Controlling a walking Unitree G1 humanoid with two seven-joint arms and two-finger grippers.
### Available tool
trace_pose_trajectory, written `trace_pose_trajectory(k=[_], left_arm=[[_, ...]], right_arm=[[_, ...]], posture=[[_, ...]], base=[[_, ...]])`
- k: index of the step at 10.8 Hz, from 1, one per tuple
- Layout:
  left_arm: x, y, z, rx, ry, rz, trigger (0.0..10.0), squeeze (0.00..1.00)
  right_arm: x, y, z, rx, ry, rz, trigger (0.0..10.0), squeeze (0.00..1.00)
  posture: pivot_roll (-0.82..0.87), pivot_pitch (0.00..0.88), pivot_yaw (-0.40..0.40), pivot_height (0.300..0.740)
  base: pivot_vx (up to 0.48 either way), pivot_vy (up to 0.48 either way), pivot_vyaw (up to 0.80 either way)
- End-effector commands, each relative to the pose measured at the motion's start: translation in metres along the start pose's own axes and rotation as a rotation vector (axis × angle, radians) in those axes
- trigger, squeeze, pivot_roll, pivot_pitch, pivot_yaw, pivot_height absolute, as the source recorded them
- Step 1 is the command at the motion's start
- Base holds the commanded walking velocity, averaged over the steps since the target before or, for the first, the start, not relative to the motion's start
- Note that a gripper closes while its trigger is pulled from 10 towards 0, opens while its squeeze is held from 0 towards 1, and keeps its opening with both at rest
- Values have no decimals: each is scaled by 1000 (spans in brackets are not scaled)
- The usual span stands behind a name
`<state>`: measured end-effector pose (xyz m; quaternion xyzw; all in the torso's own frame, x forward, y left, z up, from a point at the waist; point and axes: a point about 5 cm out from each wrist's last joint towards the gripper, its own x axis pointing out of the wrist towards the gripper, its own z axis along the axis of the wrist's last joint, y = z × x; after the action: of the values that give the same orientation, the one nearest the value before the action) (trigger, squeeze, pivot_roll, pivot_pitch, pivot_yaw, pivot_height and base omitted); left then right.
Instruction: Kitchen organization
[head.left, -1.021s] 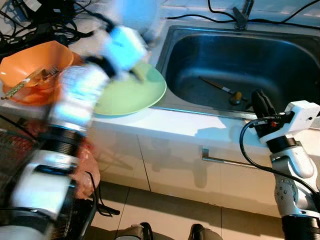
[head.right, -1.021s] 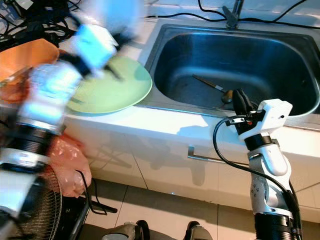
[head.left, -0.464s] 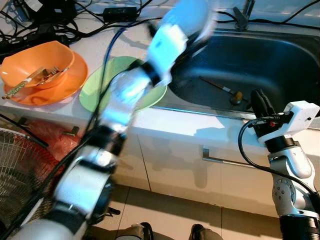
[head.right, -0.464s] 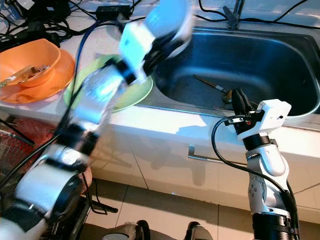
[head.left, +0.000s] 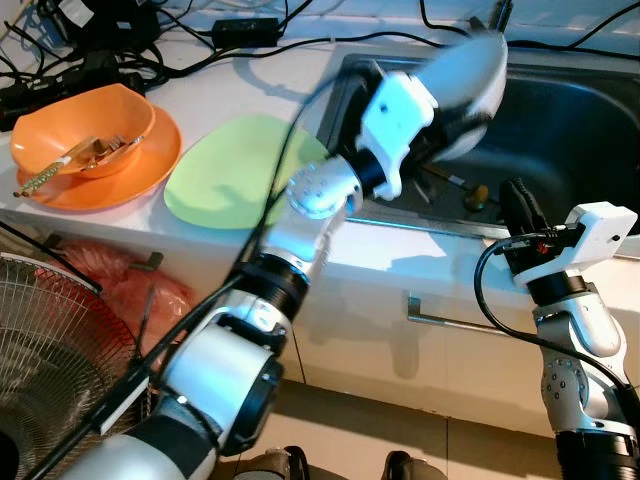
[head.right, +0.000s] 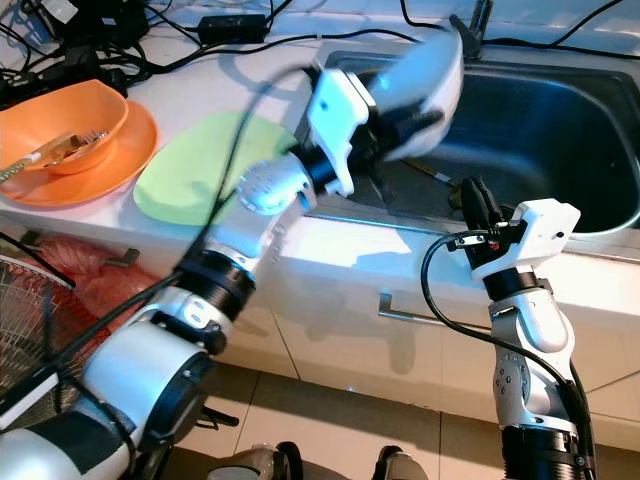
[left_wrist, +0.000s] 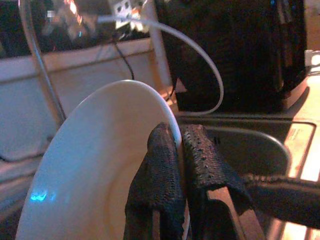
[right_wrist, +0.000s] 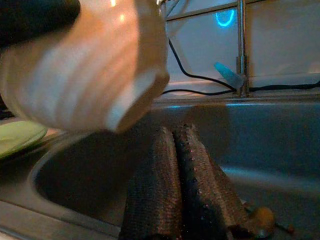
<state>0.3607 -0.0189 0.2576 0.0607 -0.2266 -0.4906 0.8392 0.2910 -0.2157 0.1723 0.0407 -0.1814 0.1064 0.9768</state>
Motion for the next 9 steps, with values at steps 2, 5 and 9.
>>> trace_pose_trajectory(k=[2, 5, 9], left_arm=[[3, -6, -5, -44, 6, -7, 10000, 0], [-3, -12, -24, -148, 52, 20, 10000, 0], [-13, -22, -46, -211, 123, 36, 10000, 0]], right_arm=[[-12, 5, -25, 37, 121, -7, 10000, 0], [-13, 8, -26, 41, 123, -6, 10000, 0], [-15, 8, -26, 40, 125, -10, 10000, 0]], posture=[[-20, 151, 120, 740], [-25, 157, 123, 740], [-30, 156, 125, 740]], base=[[0, 0, 0], [0, 0, 0], [0, 0, 0]])
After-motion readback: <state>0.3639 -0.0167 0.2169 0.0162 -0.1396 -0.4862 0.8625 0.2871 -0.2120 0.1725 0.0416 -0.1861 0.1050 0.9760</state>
